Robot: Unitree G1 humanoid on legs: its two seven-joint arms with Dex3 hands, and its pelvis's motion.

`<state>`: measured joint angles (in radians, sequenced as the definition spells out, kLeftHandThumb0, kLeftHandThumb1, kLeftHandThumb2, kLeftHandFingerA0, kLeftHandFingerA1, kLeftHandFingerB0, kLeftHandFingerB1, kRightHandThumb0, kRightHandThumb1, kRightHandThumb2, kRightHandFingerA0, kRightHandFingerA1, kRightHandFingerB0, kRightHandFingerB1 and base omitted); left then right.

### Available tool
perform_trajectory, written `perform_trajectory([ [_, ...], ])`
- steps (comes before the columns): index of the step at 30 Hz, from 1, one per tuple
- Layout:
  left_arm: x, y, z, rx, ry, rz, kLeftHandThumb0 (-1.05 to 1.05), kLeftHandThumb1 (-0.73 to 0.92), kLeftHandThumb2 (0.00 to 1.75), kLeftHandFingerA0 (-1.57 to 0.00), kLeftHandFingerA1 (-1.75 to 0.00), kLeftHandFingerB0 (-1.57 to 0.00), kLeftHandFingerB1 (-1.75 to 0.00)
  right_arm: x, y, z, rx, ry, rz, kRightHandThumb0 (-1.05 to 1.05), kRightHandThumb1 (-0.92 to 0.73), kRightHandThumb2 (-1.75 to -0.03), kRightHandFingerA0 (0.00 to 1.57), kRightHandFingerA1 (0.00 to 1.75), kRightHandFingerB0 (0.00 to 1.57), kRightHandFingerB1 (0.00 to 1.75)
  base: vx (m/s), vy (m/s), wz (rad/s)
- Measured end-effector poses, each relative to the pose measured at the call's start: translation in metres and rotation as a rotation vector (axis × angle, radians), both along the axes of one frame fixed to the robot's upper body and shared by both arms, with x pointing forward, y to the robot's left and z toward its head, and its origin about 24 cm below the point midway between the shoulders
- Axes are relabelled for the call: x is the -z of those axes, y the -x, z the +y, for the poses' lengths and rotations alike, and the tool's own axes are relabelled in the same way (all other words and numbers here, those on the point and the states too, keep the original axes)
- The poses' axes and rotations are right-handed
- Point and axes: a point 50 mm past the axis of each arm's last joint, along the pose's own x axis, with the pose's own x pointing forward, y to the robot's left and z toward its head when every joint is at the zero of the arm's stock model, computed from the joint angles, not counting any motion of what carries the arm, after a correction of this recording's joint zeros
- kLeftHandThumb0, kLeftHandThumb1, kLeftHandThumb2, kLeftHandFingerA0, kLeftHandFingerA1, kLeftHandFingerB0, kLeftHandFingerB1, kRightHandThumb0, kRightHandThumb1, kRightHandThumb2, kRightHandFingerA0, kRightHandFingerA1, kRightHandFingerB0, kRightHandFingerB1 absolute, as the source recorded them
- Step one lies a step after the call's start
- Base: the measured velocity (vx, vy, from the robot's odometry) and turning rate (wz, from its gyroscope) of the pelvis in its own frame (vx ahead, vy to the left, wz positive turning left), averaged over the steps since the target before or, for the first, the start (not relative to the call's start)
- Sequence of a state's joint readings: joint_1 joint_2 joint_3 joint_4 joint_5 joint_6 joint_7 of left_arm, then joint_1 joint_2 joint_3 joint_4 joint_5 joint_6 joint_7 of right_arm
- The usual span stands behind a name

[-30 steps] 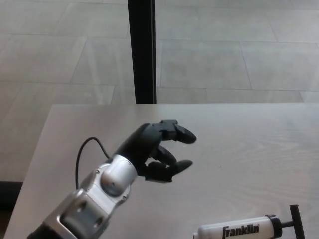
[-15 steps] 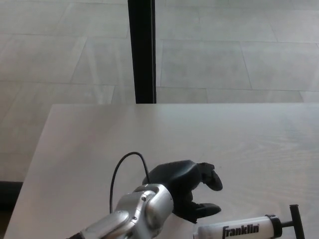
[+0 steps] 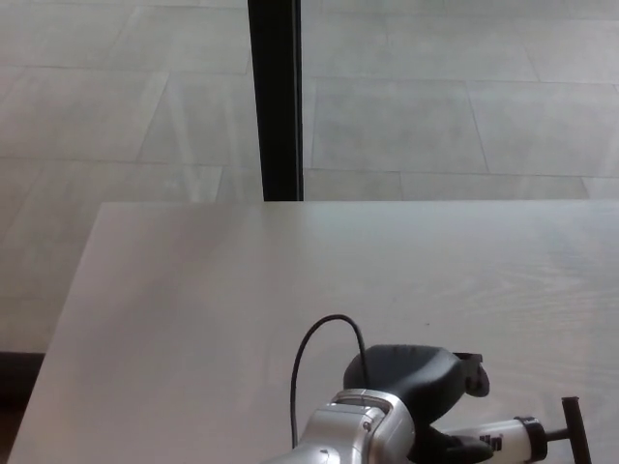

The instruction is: The robot uses its left hand to lift the air pump kept on the middle of the desk and use the right hand to pull out the handle

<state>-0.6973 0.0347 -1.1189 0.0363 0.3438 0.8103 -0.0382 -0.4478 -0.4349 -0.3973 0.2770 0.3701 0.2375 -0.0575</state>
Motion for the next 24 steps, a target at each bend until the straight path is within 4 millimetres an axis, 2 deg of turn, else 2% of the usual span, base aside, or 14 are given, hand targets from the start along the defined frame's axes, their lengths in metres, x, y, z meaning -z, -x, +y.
perform_trajectory([
  [4,-0.003,0.003,-0.004,-0.009,-0.015,-0.001,-0.79,0.91,0.67,-0.36,-0.69,-0.26,-0.52,0.000,0.000,0.000,0.007,0.006,0.007,-0.44,-0.68,-0.60,0.65,0.65,0.49,0.46,0.00,0.000,0.00],
  [7,-0.006,0.003,-0.004,-0.021,-0.034,-0.009,-0.82,0.86,0.68,-0.38,-0.72,-0.28,-0.53,0.001,0.000,0.000,0.010,0.008,0.012,-0.42,-0.69,-0.61,0.63,0.62,0.49,0.46,0.00,0.000,0.00],
  [11,-0.006,0.005,-0.004,-0.020,-0.095,-0.032,-0.79,0.86,0.66,-0.29,-0.66,-0.23,-0.50,-0.002,-0.002,0.001,0.010,0.010,0.008,-0.42,-0.69,-0.60,0.62,0.62,0.47,0.46,0.00,0.000,0.00],
  [12,-0.005,0.005,-0.003,-0.017,-0.122,-0.042,-0.76,0.83,0.65,-0.23,-0.64,-0.22,-0.48,-0.003,-0.002,0.001,0.010,0.012,0.005,-0.45,-0.68,-0.60,0.63,0.65,0.47,0.47,0.00,0.000,0.00],
  [22,0.017,0.012,0.015,-0.021,-0.384,-0.146,-0.75,0.79,0.63,-0.13,-0.62,-0.18,-0.44,-0.010,-0.008,0.003,0.021,0.020,0.007,-0.41,-0.69,-0.61,0.62,0.64,0.46,0.46,0.00,0.000,0.00],
  [23,0.018,0.013,0.016,-0.023,-0.401,-0.158,-0.40,0.46,1.06,-0.08,-0.58,0.00,-0.51,-0.011,-0.010,0.003,0.022,0.020,0.008,-0.43,-0.68,-0.60,0.64,0.66,0.49,0.46,0.00,0.000,0.00],
  [24,0.020,0.014,0.017,-0.029,-0.415,-0.165,-0.40,0.46,1.05,-0.09,-0.58,0.00,-0.51,-0.012,-0.011,0.004,0.023,0.021,0.010,-0.43,-0.68,-0.60,0.65,0.66,0.50,0.46,0.00,0.000,0.00],
])
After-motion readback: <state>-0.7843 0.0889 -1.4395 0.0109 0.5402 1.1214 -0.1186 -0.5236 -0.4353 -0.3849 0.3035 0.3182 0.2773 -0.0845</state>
